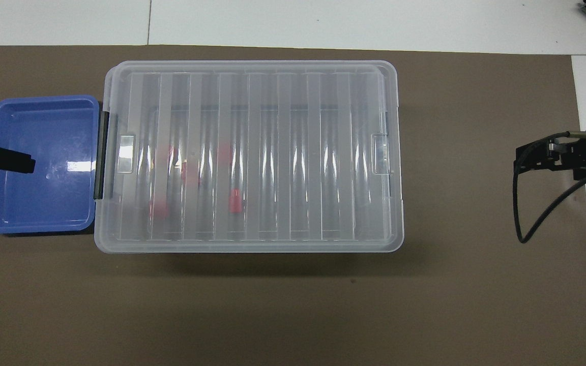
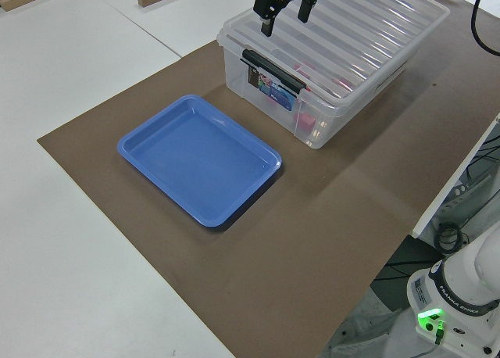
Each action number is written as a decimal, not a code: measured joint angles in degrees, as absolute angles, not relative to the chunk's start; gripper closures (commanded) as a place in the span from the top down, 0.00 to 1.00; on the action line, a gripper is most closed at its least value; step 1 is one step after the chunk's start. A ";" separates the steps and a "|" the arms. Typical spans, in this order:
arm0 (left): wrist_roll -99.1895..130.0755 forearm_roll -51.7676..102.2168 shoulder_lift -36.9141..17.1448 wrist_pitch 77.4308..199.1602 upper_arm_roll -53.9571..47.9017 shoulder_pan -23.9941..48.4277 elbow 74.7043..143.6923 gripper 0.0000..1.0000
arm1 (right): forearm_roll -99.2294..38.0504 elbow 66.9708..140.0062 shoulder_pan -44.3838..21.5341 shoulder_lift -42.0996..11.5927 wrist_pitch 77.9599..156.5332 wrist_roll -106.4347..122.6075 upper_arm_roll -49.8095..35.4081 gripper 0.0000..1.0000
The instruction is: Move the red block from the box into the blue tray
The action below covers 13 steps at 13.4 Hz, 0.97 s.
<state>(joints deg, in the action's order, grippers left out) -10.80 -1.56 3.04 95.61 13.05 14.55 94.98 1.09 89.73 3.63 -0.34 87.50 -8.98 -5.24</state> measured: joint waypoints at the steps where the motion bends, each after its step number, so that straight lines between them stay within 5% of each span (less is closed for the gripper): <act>1: -10.80 -1.56 3.04 95.61 13.05 14.55 94.98 1.00 | 1.09 89.82 3.63 -0.32 87.51 -8.98 -5.24 1.00; 13: -10.80 -1.56 3.04 95.61 13.05 14.55 94.98 1.00 | 0.99 97.16 1.43 0.14 99.04 -11.13 -5.59 1.00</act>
<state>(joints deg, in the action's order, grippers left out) -10.80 -1.56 3.04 95.61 13.05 14.55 94.98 0.99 97.16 1.43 0.14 99.04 -11.13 -5.59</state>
